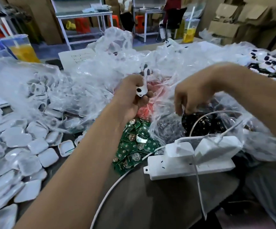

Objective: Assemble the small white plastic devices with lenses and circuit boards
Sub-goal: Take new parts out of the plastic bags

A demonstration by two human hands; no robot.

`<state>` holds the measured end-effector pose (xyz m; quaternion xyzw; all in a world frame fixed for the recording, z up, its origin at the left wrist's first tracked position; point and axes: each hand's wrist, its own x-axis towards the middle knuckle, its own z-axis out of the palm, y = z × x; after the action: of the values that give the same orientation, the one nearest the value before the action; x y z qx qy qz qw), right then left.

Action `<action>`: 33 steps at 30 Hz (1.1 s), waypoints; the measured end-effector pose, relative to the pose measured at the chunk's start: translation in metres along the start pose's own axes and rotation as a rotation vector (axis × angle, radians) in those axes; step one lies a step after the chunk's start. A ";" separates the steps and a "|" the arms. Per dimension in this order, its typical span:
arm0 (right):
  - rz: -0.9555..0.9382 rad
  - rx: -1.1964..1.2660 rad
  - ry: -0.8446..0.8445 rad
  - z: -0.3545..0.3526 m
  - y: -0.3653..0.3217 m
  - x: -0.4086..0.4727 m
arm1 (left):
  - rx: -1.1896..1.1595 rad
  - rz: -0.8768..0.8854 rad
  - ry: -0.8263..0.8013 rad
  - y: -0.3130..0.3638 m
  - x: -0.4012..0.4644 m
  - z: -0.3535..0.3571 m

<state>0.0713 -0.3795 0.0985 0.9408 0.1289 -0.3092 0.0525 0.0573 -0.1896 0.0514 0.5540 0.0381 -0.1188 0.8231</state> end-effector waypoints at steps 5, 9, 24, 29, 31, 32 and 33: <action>0.002 0.158 0.387 -0.045 0.001 -0.004 | 0.161 0.134 0.133 0.006 0.015 -0.014; -0.008 0.327 0.397 -0.039 -0.022 0.025 | 0.249 0.206 0.176 0.001 0.021 -0.017; 0.022 -0.081 0.331 -0.029 -0.071 0.075 | 0.292 0.094 0.106 -0.004 0.013 -0.044; 0.028 -0.006 0.428 -0.039 -0.061 0.068 | 0.327 0.090 0.080 -0.002 0.010 -0.049; 0.032 0.013 0.467 -0.046 -0.054 0.063 | 0.345 0.094 0.074 -0.002 0.008 -0.047; 0.032 0.027 0.450 -0.049 -0.051 0.062 | 0.351 0.102 0.067 -0.002 0.007 -0.046; 0.036 0.029 0.410 -0.049 -0.049 0.061 | 0.352 0.110 0.058 -0.002 0.006 -0.047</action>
<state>0.1329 -0.3106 0.1003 0.9868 0.1157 -0.1122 0.0169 0.0659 -0.1482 0.0308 0.6941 0.0100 -0.0625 0.7171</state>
